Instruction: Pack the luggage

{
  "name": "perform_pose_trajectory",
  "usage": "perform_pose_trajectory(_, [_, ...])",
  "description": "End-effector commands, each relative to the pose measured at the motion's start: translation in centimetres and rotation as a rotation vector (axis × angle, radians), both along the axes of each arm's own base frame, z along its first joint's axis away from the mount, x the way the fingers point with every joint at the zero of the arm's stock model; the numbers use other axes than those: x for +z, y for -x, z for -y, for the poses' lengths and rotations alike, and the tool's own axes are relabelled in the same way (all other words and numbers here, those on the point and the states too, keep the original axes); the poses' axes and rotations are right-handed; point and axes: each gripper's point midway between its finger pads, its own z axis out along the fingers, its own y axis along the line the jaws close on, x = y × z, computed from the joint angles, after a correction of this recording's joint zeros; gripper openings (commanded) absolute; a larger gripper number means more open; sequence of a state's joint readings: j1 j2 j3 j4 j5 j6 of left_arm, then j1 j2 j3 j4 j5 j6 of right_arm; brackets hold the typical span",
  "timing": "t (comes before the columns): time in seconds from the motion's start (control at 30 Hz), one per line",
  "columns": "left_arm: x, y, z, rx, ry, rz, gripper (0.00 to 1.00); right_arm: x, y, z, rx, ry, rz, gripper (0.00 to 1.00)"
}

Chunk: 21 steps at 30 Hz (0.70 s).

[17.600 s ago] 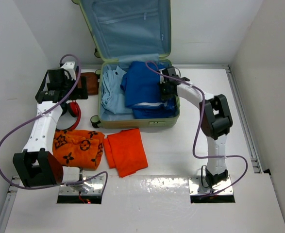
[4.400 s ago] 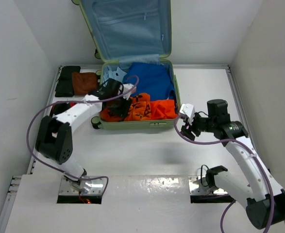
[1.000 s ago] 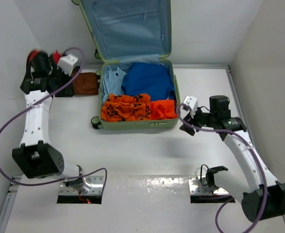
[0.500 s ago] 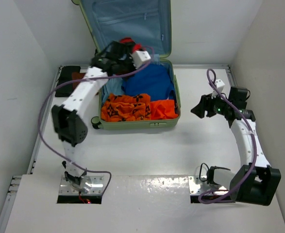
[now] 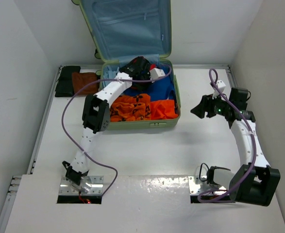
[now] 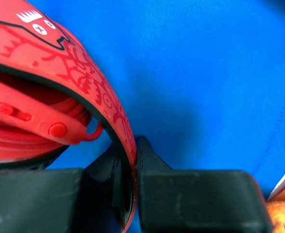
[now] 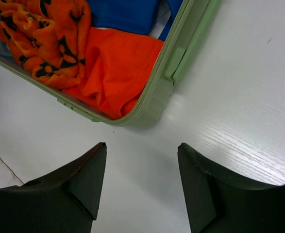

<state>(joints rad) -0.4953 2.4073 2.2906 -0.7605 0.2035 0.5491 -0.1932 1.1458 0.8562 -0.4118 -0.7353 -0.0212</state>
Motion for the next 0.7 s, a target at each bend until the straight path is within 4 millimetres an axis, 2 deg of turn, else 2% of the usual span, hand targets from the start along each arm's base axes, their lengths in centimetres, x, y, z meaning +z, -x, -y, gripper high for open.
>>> perform_pose_trajectory(0.0, [5.8,-1.4,4.7,-0.097,0.156,0.166,0.10,1.0,0.0,-0.2,0.010,-0.013,0.039,0.60])
perform_pose_trajectory(0.03, [5.7,-0.8,5.8,-0.122,0.167,0.166,0.10,0.9,0.0,-0.2,0.009,-0.013,0.037,0.60])
perform_pose_trajectory(0.07, [5.7,-0.8,5.8,-0.122,0.167,0.166,0.10,0.9,0.1,-0.2,0.010,-0.013,0.034,0.60])
perform_pose_trajectory(0.1, [6.5,-0.4,6.7,-0.138,0.179,0.183,0.10,0.9,0.1,-0.3,0.014,-0.013,0.036,0.60])
perform_pose_trajectory(0.17, [6.1,0.6,7.9,-0.175,0.178,0.174,0.10,0.9,0.2,-0.2,0.011,-0.017,0.031,0.60])
perform_pose_trajectory(0.23, [6.5,0.9,8.4,-0.194,0.178,0.189,0.10,0.9,0.3,-0.4,0.016,-0.023,0.025,0.60])
perform_pose_trajectory(0.27, [6.0,1.4,8.8,-0.212,0.167,0.187,0.11,0.9,0.4,-0.4,0.019,-0.023,0.025,0.60])
perform_pose_trajectory(0.3, [5.6,1.1,8.6,-0.199,0.155,0.191,0.37,1.0,0.6,-0.5,0.018,-0.025,0.025,0.60])
perform_pose_trajectory(0.33, [5.3,1.0,8.5,-0.183,0.153,0.190,0.47,1.2,0.5,-0.4,0.015,-0.026,0.032,0.60])
perform_pose_trajectory(0.4, [4.5,0.7,8.3,-0.180,0.137,0.192,0.54,1.4,0.5,-0.5,0.019,-0.027,0.037,0.61])
perform_pose_trajectory(0.43, [4.5,0.7,8.2,-0.163,0.135,0.189,0.64,1.5,0.6,-0.6,0.025,-0.033,0.030,0.61])
perform_pose_trajectory(0.47, [4.7,0.6,8.4,-0.141,0.158,0.181,0.65,1.9,0.6,-0.8,0.029,-0.035,0.037,0.61])
perform_pose_trajectory(0.5, [6.6,0.9,8.4,-0.137,0.189,0.194,0.66,2.2,0.7,-0.7,0.029,-0.033,0.042,0.61])
perform_pose_trajectory(0.53, [8.1,1.0,8.5,-0.123,0.217,0.208,0.72,2.3,0.8,-0.8,0.036,-0.027,0.051,0.61])
perform_pose_trajectory(0.57, [10.0,1.1,8.5,-0.105,0.253,0.225,1.00,2.2,0.8,-0.8,0.039,-0.026,0.051,0.61])
perform_pose_trajectory(0.6, [13.7,2.1,8.6,-0.052,0.299,0.254,1.00,2.3,0.9,-0.8,0.043,-0.024,0.056,0.61])
perform_pose_trajectory(0.67, [18.0,3.5,8.1,0.001,0.348,0.292,1.00,2.2,1.0,-0.9,0.050,-0.022,0.051,0.61])
